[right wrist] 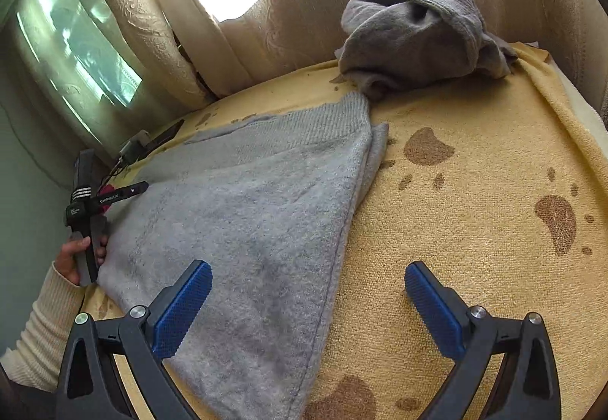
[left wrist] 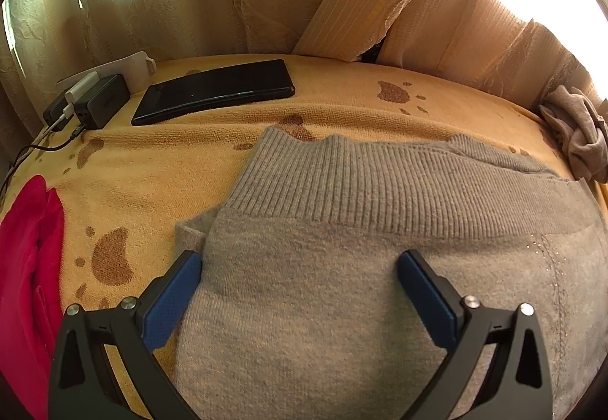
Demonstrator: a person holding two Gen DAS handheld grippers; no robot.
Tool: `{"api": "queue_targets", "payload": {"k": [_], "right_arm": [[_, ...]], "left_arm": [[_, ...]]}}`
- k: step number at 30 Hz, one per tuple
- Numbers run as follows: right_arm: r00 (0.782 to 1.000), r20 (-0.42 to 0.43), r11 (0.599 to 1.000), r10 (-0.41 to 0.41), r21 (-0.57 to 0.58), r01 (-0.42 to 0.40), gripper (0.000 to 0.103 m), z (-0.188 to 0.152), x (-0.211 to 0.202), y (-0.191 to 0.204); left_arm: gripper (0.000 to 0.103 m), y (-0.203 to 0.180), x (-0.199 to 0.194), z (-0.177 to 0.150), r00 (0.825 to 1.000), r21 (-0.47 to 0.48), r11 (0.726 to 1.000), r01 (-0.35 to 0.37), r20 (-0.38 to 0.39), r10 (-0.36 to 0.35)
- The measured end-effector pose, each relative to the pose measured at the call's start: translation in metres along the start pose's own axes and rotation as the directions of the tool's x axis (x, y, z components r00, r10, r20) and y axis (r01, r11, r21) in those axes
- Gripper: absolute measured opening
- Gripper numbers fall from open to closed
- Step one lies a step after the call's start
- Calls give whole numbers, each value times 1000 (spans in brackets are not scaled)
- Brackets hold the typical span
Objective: Fold clothes
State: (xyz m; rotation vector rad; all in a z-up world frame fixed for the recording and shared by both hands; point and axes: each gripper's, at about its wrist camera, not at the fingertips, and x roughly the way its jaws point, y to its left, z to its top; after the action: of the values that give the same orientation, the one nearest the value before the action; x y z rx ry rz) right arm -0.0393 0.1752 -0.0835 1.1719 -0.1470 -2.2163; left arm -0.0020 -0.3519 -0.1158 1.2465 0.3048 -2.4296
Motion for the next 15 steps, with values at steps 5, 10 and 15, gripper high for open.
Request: {"api": "queue_targets", "payload": {"k": [5, 10, 15], "right_arm": [[999, -15, 999, -40, -35, 39, 103, -4, 7, 5], [996, -29, 994, -84, -73, 82, 103, -8, 14, 10], [979, -55, 968, -196, -168, 184, 103, -11, 24, 26]], "left_arm": [[103, 0, 0, 0, 1000, -4, 1000, -1, 0, 1], [103, 0, 0, 0, 1000, -4, 1000, -1, 2, 1], [103, 1, 0, -1, 1000, -5, 1000, -1, 4, 1]]}}
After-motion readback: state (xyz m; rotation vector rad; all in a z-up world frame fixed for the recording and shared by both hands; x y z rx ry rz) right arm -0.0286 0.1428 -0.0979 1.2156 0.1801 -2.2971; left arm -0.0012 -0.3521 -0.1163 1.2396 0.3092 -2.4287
